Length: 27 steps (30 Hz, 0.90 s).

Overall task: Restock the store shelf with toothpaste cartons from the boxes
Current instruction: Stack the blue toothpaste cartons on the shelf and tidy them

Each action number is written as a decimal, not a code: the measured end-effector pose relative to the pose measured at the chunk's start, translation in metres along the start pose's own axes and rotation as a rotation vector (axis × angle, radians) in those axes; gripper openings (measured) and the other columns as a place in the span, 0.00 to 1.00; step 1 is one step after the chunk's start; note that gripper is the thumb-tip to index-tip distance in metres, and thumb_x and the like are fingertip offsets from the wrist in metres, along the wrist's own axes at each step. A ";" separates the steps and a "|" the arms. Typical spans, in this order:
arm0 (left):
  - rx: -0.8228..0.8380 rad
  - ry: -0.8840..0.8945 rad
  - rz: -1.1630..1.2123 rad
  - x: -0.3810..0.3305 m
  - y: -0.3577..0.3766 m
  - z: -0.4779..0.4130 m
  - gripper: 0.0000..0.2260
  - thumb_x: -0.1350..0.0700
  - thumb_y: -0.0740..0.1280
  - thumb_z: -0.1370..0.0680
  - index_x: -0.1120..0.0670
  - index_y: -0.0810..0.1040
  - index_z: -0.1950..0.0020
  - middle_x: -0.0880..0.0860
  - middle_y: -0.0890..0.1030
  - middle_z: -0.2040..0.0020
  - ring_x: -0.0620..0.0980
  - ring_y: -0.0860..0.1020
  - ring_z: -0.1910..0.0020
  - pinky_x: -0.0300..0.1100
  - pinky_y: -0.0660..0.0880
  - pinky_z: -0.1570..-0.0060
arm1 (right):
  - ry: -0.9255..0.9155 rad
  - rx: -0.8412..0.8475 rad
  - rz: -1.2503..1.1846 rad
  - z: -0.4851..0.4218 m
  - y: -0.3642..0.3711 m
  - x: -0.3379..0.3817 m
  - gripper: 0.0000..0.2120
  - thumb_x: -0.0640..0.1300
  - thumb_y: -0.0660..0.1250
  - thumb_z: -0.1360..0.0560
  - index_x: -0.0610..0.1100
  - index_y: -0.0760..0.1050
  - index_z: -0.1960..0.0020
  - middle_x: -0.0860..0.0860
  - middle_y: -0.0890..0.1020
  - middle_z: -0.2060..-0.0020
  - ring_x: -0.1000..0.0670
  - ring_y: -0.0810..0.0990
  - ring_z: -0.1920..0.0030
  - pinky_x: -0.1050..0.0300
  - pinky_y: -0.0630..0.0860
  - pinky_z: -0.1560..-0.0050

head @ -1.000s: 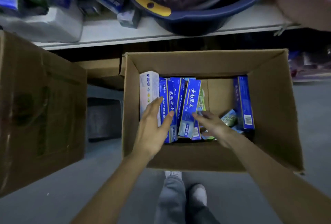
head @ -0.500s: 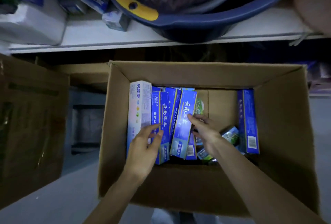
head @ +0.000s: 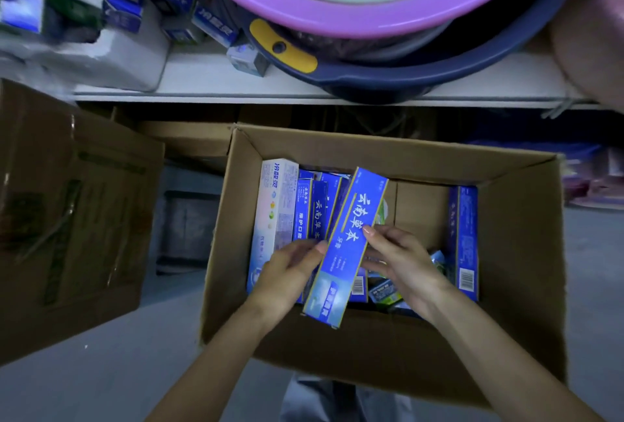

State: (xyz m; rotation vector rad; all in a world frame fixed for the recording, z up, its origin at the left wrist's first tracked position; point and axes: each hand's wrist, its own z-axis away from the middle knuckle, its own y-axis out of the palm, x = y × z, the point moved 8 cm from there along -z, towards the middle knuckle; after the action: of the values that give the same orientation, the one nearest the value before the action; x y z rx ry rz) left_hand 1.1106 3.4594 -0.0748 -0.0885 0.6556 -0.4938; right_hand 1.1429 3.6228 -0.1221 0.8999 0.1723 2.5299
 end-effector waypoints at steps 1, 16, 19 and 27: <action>0.059 -0.035 0.048 0.002 0.005 0.004 0.14 0.48 0.68 0.22 0.54 0.79 0.41 0.53 0.83 0.45 0.47 0.80 0.48 0.33 0.75 0.52 | -0.005 0.013 0.010 0.004 0.004 0.001 0.08 0.41 0.66 0.24 0.37 0.75 0.48 0.41 0.83 0.53 0.50 0.83 0.58 0.60 0.80 0.60; 0.180 -0.107 0.146 0.001 -0.067 0.044 0.10 0.57 0.70 0.25 0.50 0.76 0.45 0.45 0.85 0.56 0.46 0.84 0.57 0.49 0.82 0.64 | 0.036 -0.054 -0.073 0.010 0.062 -0.031 0.09 0.49 0.64 0.22 0.44 0.77 0.49 0.50 0.83 0.52 0.53 0.81 0.51 0.57 0.78 0.48; 0.166 -0.062 0.168 -0.002 -0.077 0.044 0.12 0.56 0.69 0.26 0.50 0.75 0.44 0.43 0.84 0.57 0.46 0.84 0.56 0.49 0.82 0.63 | 0.073 -0.208 0.065 0.000 0.046 -0.064 0.05 0.47 0.64 0.21 0.47 0.75 0.54 0.48 0.80 0.51 0.49 0.80 0.51 0.54 0.75 0.47; 0.155 -0.061 0.284 0.003 -0.082 0.044 0.14 0.55 0.71 0.28 0.52 0.76 0.43 0.49 0.85 0.52 0.47 0.85 0.56 0.46 0.81 0.68 | 0.312 -0.156 0.166 -0.018 0.054 -0.120 0.24 0.63 0.63 0.25 0.45 0.72 0.40 0.47 0.79 0.42 0.47 0.77 0.41 0.50 0.69 0.33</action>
State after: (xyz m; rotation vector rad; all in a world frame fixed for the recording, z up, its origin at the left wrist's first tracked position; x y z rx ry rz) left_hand 1.1057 3.3822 -0.0227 0.1342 0.5571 -0.2656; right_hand 1.1945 3.5208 -0.1901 0.4735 -0.0053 2.7812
